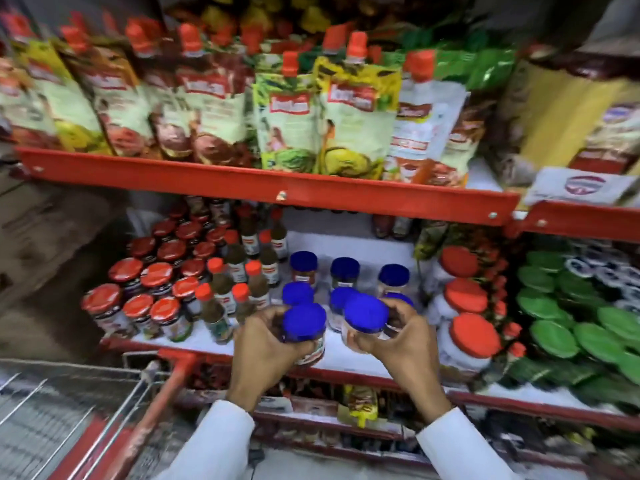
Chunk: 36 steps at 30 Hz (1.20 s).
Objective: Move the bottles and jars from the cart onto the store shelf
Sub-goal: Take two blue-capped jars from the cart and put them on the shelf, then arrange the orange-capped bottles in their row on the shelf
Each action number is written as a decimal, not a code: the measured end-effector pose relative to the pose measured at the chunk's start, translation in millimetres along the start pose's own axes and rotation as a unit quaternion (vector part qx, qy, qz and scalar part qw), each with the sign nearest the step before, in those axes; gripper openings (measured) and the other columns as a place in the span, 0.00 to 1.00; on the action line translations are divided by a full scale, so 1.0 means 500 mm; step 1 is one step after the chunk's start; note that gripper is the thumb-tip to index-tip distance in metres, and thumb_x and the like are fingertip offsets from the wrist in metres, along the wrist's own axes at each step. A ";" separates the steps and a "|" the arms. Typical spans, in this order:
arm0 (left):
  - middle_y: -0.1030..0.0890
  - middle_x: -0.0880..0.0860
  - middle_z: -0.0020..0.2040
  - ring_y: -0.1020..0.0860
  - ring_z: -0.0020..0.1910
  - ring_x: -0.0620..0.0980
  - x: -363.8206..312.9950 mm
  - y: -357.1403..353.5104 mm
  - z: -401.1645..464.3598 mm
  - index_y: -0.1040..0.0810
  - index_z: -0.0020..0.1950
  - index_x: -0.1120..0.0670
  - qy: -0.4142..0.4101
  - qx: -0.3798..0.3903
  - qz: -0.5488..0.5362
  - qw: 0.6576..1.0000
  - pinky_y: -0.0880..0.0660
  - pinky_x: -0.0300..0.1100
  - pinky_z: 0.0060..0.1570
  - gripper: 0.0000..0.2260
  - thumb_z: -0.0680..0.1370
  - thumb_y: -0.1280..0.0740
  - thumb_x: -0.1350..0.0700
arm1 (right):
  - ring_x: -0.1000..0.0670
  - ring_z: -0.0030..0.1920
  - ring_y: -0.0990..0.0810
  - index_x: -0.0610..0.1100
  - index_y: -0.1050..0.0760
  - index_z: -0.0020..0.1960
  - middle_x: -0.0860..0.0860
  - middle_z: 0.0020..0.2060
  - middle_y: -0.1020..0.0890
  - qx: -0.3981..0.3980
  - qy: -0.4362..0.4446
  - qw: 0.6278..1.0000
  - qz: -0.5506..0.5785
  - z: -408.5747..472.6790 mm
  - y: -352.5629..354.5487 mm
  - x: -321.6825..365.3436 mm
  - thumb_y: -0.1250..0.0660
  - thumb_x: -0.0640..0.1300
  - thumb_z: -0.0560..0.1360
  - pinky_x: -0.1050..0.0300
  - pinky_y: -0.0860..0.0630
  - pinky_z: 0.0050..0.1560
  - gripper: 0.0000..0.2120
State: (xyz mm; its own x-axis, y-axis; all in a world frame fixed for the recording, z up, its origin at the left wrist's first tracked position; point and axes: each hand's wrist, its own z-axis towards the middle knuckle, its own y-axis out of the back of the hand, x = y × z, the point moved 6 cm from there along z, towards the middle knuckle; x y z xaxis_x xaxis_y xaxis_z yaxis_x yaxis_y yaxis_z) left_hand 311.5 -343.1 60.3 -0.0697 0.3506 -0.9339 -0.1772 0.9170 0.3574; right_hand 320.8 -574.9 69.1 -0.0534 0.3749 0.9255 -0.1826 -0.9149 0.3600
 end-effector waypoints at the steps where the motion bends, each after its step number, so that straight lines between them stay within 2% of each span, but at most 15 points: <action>1: 0.13 0.43 0.38 0.17 0.35 0.37 -0.002 -0.036 0.006 0.16 0.47 0.54 -0.002 0.005 0.009 1.000 0.22 0.34 0.38 0.19 0.59 0.19 0.62 | 0.55 0.43 0.15 0.57 0.21 0.48 0.56 0.43 0.14 -0.024 -0.007 1.000 -0.003 0.002 0.022 -0.022 0.22 0.53 0.53 0.58 0.20 0.42 0.23; 3: 0.13 0.47 0.39 0.16 0.38 0.42 0.000 -0.091 0.018 0.18 0.44 0.50 -0.012 -0.005 0.039 0.999 0.21 0.40 0.40 0.16 0.59 0.19 0.58 | 0.53 0.42 0.15 0.60 0.23 0.45 0.54 0.42 0.14 -0.068 -0.014 0.997 -0.020 0.006 0.055 -0.061 0.21 0.53 0.54 0.54 0.19 0.42 0.21; 6: 0.14 0.49 0.40 0.16 0.40 0.45 0.011 -0.160 0.029 0.19 0.43 0.51 0.002 -0.009 0.071 0.997 0.23 0.41 0.41 0.14 0.61 0.21 0.57 | 0.50 0.40 0.17 0.56 0.24 0.47 0.51 0.42 0.15 -0.096 -0.035 0.994 -0.041 0.011 0.079 -0.113 0.17 0.46 0.56 0.52 0.20 0.41 0.24; 10: 0.13 0.50 0.43 0.16 0.42 0.48 0.037 -0.215 0.031 0.17 0.48 0.53 0.031 -0.024 0.095 0.995 0.21 0.42 0.46 0.18 0.61 0.20 0.54 | 0.49 0.39 0.17 0.51 0.24 0.48 0.48 0.42 0.15 -0.085 -0.074 0.993 -0.039 0.021 0.068 -0.169 0.17 0.41 0.55 0.52 0.20 0.41 0.25; 13: 0.13 0.51 0.45 0.17 0.43 0.50 0.051 -0.233 0.030 0.17 0.50 0.54 0.037 -0.032 0.100 0.994 0.20 0.44 0.48 0.19 0.62 0.20 0.54 | 0.46 0.40 0.17 0.45 0.21 0.49 0.48 0.41 0.16 -0.070 -0.098 0.992 -0.039 0.026 0.055 -0.191 0.18 0.40 0.56 0.55 0.24 0.41 0.23; 15: 0.14 0.51 0.45 0.18 0.42 0.49 0.054 -0.237 0.028 0.18 0.53 0.55 0.039 -0.031 0.096 0.994 0.23 0.41 0.46 0.20 0.63 0.19 0.57 | 0.45 0.40 0.17 0.47 0.21 0.47 0.48 0.39 0.16 -0.060 -0.100 0.992 -0.039 0.027 0.046 -0.196 0.19 0.40 0.57 0.56 0.24 0.41 0.20; 17: 0.15 0.51 0.48 0.19 0.44 0.49 0.056 -0.237 0.029 0.19 0.56 0.55 0.035 -0.023 0.095 0.995 0.23 0.39 0.47 0.21 0.64 0.20 0.59 | 0.45 0.40 0.17 0.53 0.24 0.43 0.49 0.38 0.17 -0.054 -0.086 0.994 -0.047 0.027 0.039 -0.188 0.21 0.39 0.58 0.53 0.21 0.42 0.19; 20: 0.15 0.51 0.56 0.18 0.53 0.50 0.051 -0.233 0.027 0.22 0.62 0.54 0.023 0.005 0.093 0.995 0.20 0.44 0.53 0.26 0.65 0.20 0.59 | 0.45 0.48 0.18 0.53 0.25 0.52 0.50 0.47 0.19 -0.056 -0.069 0.993 -0.073 0.020 0.043 -0.174 0.22 0.40 0.60 0.52 0.21 0.49 0.24; 23: 0.18 0.49 0.61 0.20 0.57 0.49 0.019 -0.189 0.021 0.25 0.67 0.52 -0.019 -0.011 0.112 0.993 0.21 0.45 0.57 0.29 0.68 0.21 0.53 | 0.47 0.62 0.25 0.47 0.30 0.67 0.49 0.62 0.26 -0.057 -0.021 0.988 -0.139 0.009 0.040 -0.133 0.24 0.42 0.65 0.54 0.25 0.60 0.32; 25: 0.18 0.48 0.57 0.19 0.53 0.48 -0.014 -0.138 0.011 0.24 0.66 0.50 -0.078 -0.041 0.134 0.987 0.20 0.44 0.55 0.26 0.70 0.23 0.50 | 0.48 0.68 0.30 0.47 0.34 0.71 0.49 0.67 0.29 -0.043 0.041 0.980 -0.188 0.005 0.022 -0.089 0.26 0.44 0.69 0.54 0.28 0.65 0.33; 27: 0.18 0.46 0.54 0.19 0.48 0.47 -0.037 -0.072 0.000 0.22 0.63 0.49 -0.124 -0.075 0.148 0.978 0.21 0.42 0.52 0.21 0.72 0.25 0.51 | 0.48 0.71 0.33 0.47 0.35 0.72 0.49 0.70 0.30 -0.032 0.085 0.974 -0.206 0.003 -0.008 -0.049 0.28 0.45 0.71 0.52 0.31 0.69 0.32; 31: 0.16 0.48 0.50 0.19 0.48 0.46 -0.030 0.074 0.004 0.19 0.56 0.50 -0.153 -0.149 0.168 0.962 0.21 0.44 0.49 0.13 0.72 0.26 0.56 | 0.51 0.70 0.32 0.49 0.34 0.71 0.52 0.69 0.29 0.006 0.111 0.977 -0.181 0.004 -0.089 0.018 0.29 0.44 0.72 0.57 0.34 0.71 0.29; 36: 0.16 0.47 0.42 0.17 0.41 0.47 0.050 0.223 0.035 0.19 0.51 0.49 -0.114 -0.205 0.130 0.963 0.19 0.49 0.44 0.10 0.71 0.26 0.58 | 0.50 0.59 0.22 0.49 0.25 0.63 0.50 0.59 0.20 0.062 0.125 0.982 -0.126 0.019 -0.224 0.090 0.28 0.43 0.72 0.67 0.31 0.60 0.20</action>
State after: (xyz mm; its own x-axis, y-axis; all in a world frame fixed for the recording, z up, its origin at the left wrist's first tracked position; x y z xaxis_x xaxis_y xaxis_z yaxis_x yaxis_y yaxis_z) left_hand 307.5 -229.0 76.9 0.0459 0.6338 -0.7721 -0.5583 0.6572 0.5063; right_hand 348.2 -456.9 71.4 -0.2643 0.6024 0.7532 -0.1013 -0.7940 0.5994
